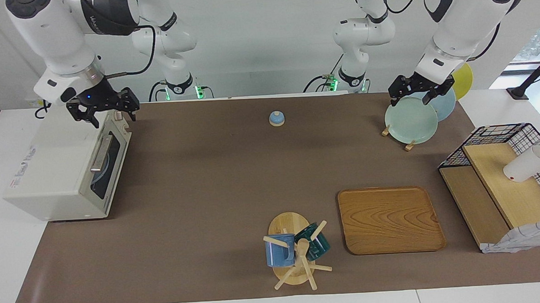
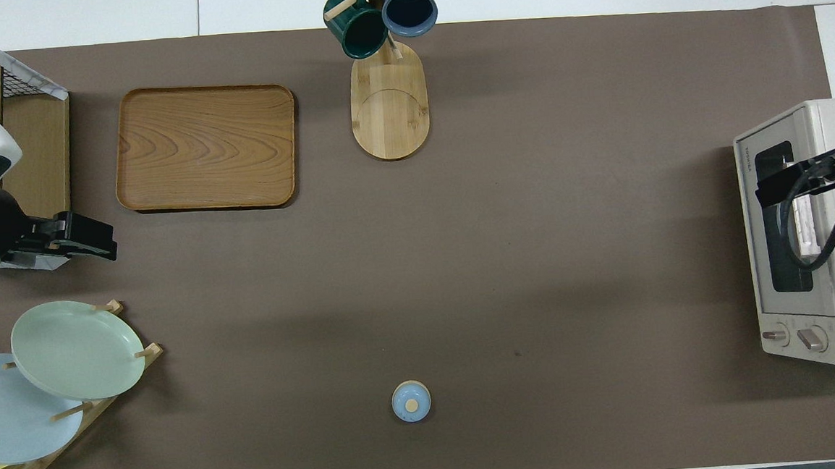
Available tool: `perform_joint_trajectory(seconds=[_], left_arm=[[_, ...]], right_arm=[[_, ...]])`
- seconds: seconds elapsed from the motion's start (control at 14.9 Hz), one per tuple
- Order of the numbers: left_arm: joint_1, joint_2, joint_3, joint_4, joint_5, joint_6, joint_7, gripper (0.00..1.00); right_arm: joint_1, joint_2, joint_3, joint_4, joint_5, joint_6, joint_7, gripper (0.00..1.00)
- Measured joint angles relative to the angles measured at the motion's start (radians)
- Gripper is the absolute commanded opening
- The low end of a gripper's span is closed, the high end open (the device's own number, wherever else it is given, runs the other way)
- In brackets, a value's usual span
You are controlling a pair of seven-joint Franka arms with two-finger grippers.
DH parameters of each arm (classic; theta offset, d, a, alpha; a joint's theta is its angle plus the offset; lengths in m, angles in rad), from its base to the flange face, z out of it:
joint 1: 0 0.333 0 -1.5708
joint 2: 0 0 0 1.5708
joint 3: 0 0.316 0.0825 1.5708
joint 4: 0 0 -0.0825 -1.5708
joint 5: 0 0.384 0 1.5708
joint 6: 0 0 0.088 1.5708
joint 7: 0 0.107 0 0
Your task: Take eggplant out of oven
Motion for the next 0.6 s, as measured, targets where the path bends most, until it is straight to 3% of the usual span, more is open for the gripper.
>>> perform_joint_trajectory(seconds=[0.47, 0.54, 0.6], left_arm=[[0.0, 0.0, 0.0, 0.0, 0.0, 0.0, 0.0, 1.0], [0.0, 0.0, 0.0, 0.0, 0.0, 0.0, 0.0, 1.0], [0.0, 0.0, 0.0, 0.0, 0.0, 0.0, 0.0, 1.0]], right_arm=[[0.0, 0.0, 0.0, 0.0, 0.0, 0.003, 0.0, 1.0], [0.0, 0.0, 0.0, -0.001, 0.0, 0.013, 0.0, 0.9], [0.0, 0.0, 0.0, -0.006, 0.0, 0.036, -0.003, 0.49]])
